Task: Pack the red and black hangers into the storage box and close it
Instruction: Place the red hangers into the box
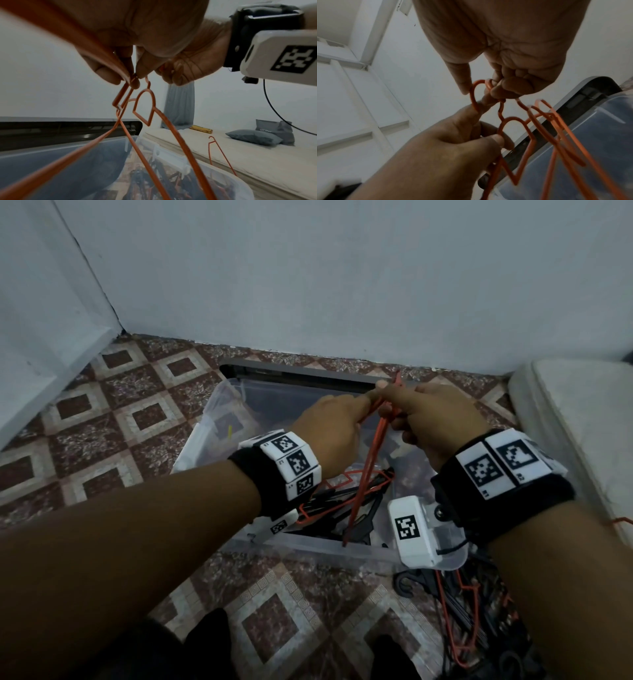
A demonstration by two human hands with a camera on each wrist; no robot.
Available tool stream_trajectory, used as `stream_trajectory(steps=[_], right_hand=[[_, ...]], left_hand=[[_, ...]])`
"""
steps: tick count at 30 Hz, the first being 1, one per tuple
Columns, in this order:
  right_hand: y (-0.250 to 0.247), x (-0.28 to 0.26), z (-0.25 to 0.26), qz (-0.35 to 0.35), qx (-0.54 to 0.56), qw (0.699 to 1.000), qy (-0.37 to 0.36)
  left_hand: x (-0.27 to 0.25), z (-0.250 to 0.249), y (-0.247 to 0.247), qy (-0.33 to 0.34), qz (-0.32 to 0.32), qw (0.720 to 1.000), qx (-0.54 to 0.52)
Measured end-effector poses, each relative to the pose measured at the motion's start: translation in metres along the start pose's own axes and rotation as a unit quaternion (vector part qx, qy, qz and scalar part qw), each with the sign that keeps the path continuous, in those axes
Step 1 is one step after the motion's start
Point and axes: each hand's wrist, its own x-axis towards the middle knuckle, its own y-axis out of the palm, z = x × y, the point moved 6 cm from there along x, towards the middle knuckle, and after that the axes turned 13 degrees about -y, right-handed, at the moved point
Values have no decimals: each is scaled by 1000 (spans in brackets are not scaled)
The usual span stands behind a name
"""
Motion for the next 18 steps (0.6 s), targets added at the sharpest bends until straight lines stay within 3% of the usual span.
stream_trajectory(steps=[5, 10, 13, 14, 16, 18], right_hand=[[-12, 7, -3, -43, -16, 999, -6], [-31, 14, 0, -86, -33, 995, -44], [-34, 14, 9, -71, -80, 990, -91], [-35, 13, 13, -63, -110, 986, -106], [-38, 9, 21, -57, -171, 975, -128], [-38, 6, 30, -52, -222, 961, -157]], left_hand=[[-1, -9, -5, 11, 48, 999, -15], [10, 10, -68, -41, -117, 987, -104], [18, 39, -83, -70, -144, 985, -59], [21, 54, -75, -86, -116, 989, -7], [22, 86, -41, -123, 9, 985, 119], [14, 117, -2, -149, 148, 954, 213]])
